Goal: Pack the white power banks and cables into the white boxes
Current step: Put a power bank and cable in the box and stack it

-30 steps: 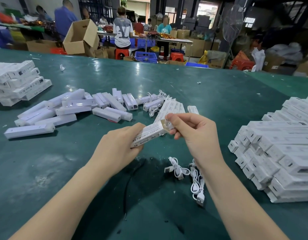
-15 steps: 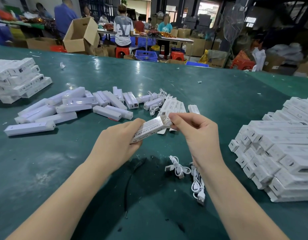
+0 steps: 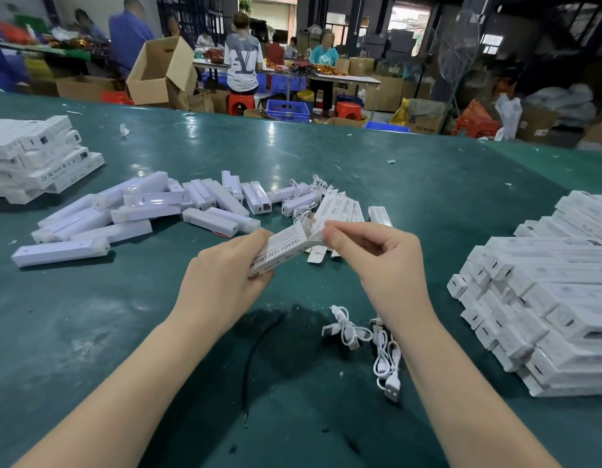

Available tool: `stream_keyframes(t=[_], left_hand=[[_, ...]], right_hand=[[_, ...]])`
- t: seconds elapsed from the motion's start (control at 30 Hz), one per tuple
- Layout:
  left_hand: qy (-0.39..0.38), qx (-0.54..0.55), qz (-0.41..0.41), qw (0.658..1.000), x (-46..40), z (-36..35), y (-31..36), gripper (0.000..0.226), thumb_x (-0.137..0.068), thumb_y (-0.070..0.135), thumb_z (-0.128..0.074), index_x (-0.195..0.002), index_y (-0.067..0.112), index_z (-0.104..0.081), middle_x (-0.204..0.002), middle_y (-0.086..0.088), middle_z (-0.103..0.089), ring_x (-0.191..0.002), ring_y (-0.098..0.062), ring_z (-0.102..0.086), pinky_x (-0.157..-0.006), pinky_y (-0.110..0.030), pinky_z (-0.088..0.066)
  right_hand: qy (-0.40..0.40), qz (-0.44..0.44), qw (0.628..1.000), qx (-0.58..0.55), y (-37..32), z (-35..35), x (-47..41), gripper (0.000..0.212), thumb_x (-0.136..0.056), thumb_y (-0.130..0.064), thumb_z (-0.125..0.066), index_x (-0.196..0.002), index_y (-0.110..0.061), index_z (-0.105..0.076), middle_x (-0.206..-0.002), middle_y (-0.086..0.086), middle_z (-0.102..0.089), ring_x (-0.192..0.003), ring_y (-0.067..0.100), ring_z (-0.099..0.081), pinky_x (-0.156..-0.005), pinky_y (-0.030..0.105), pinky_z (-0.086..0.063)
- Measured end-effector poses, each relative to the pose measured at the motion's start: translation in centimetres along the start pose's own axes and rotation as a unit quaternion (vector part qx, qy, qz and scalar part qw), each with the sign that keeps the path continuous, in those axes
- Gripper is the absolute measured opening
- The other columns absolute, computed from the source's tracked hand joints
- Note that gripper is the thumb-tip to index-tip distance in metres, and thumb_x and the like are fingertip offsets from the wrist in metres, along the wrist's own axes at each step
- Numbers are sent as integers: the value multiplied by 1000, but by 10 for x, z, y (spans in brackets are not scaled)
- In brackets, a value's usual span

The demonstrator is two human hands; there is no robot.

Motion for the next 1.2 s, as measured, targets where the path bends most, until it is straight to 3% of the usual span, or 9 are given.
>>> stream_keyframes(t=[0.27, 0.43, 0.53, 0.67, 0.73, 0.83, 1.03, 1.13, 1.2], left_hand=[[15, -3, -56, 998, 0, 1, 6, 46, -69, 8, -81, -99, 27, -52, -75, 5, -65, -59, -29, -54, -51, -25, -38], [30, 16, -81, 996, -1, 5, 6, 36, -71, 17, -67, -100, 30, -52, -75, 6, -65, -68, -20, -46, -51, -26, -41], [20, 5, -92, 996, -1, 4, 7, 35, -71, 19, -65, -100, 32, -51, -76, 8, -65, -66, -20, -51, -52, -25, -40], [9, -12, -88, 996, -2, 2, 7, 36, -70, 15, -68, -97, 31, -51, -73, 6, -65, -60, -29, -56, -50, -26, -40], [3, -12, -74, 997, -3, 1, 6, 43, -69, 9, -76, -97, 30, -51, -74, 4, -65, -58, -31, -56, -49, -28, -42], [-6, -14, -69, 997, -2, 0, 5, 47, -67, 8, -81, -96, 30, -51, -74, 5, -65, -58, -30, -55, -50, -27, -42], [-9, -17, 6, 1000, 0, -6, -4, 54, -73, 14, -74, -77, 38, -26, -56, 17, -34, -56, -23, -33, -50, -26, -29], [-5, -12, 17, 1000, -1, -5, -5, 61, -74, 14, -74, -77, 43, -20, -54, 19, -32, -56, -24, -32, -49, -26, -26], [-13, -16, 5, 1000, 0, -5, -1, 55, -72, 12, -75, -77, 37, -26, -55, 16, -32, -56, -23, -32, -47, -25, -25]], right_hand=[[-22, 3, 999, 33, -6, 4, -4, 15, -76, -13, -83, -74, -27, -78, -68, -8, -74, -60, 1, -63, -59, 10, -46], [-52, -1, 998, 25, -6, -4, -1, 11, -73, -13, -85, -73, -22, -79, -61, 4, -70, -54, 8, -55, -57, 14, -45], [-91, -1, 994, 63, -7, -8, 0, 10, -78, -12, -81, -79, -23, -80, -70, 0, -73, -57, 8, -57, -60, 19, -48], [-134, 10, 985, 110, -7, -16, 1, 34, -88, -3, -66, -83, -34, -76, -91, -16, -73, -67, 9, -62, -60, 20, -51], [-116, 10, 987, 107, -5, -12, -1, 31, -89, -1, -65, -85, -29, -77, -92, -12, -71, -67, 13, -63, -52, 14, -43], [-81, 23, 990, 109, -6, -5, -3, 23, -85, -2, -70, -80, -24, -77, -91, -7, -69, -61, 8, -57, -58, 11, -43], [-92, 31, 987, 127, -9, -11, 2, 31, -88, -3, -63, -89, -32, -77, -113, -15, -58, -72, 2, -54, -63, 15, -47], [-117, 17, 985, 122, -4, -18, 5, 37, -88, -5, -61, -95, -39, -73, -123, -21, -49, -63, 7, -50, -61, 19, -45], [-137, 1, 980, 142, 4, -27, 7, 32, -87, -6, -62, -98, -35, -73, -128, -19, -48, -74, 25, -54, -72, 31, -51]])
Point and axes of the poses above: each hand's wrist, its own x-axis away from the middle knuckle, its own z-axis out of the back of the hand, y = z × x, the point moved 8 cm from there along -x, towards the middle knuckle
